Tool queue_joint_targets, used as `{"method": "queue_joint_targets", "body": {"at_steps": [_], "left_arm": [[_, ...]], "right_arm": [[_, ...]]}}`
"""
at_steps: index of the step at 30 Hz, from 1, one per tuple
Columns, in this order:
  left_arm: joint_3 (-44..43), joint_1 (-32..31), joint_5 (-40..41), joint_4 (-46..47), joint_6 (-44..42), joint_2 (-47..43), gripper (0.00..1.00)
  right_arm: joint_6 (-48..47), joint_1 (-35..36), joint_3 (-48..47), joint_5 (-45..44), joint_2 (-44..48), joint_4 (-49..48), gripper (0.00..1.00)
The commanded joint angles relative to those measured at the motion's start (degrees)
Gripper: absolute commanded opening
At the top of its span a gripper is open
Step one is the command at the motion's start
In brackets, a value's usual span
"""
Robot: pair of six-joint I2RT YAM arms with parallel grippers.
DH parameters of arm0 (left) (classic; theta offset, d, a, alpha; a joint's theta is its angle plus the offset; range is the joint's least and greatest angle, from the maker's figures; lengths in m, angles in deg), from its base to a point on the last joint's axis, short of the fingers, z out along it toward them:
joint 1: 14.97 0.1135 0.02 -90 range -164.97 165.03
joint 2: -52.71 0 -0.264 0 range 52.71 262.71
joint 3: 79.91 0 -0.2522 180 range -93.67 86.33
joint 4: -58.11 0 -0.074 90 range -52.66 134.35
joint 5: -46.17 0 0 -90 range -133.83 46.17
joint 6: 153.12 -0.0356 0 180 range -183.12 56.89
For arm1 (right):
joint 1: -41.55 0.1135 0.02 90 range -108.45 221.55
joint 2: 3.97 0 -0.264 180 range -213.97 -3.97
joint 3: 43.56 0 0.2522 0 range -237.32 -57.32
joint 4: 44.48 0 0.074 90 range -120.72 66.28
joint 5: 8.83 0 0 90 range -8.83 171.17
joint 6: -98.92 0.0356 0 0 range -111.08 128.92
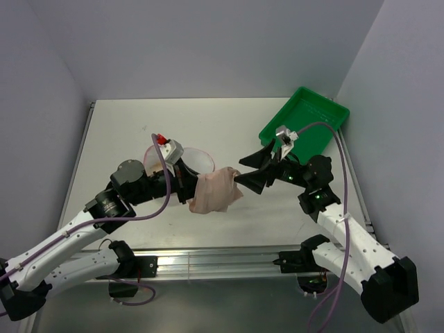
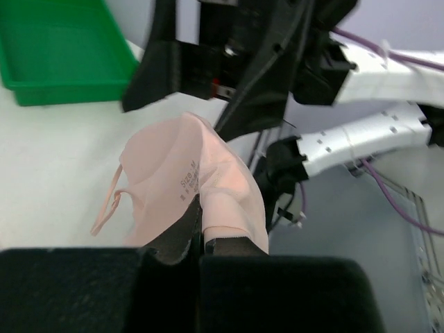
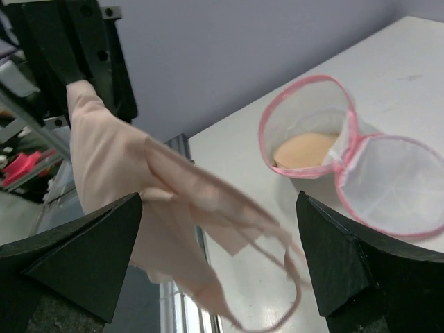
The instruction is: Place the bra in the laundry bag and zip it closed
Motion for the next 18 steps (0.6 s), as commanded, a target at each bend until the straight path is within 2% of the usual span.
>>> {"method": "queue_joint_targets", "body": {"at_steps": [1,4,7,11,13,18], "left_arm": [[-1.17,0.17,-9.57,1.62,-1.97,0.02,0.0],[-1.43,0.17,-9.67,0.22,-2.76,0.28,0.0],[-1.08,0.17,-10.54,0.65,-3.02,0.19,0.0],[-2.39,0.17,-9.94,0.05,-3.72,1.77,0.0],[-2.84,0.08,-8.8,-0.57,-3.81,1.95,0.0],[-2.75,0.17,-7.04,0.3,-3.46,1.95,0.0]], "right_arm": [[-0.01,1.64,-4.74,7.65,-2.46,-9.64,1.0],[-0.62,3.04,-5.71,12.75,-3.6,-9.2,1.0],[-0.63,5.49,-4.4,13.37,-4.22,-9.99,1.0],[6.03,10.6,-3.78,19.17,-8.34,-18.58,1.0],[6.23,12.53,-2.81,18.21,-8.18,-19.14,1.0],[2.1,15.09,-1.4,13.64,-7.3,-13.61,0.99]]}}
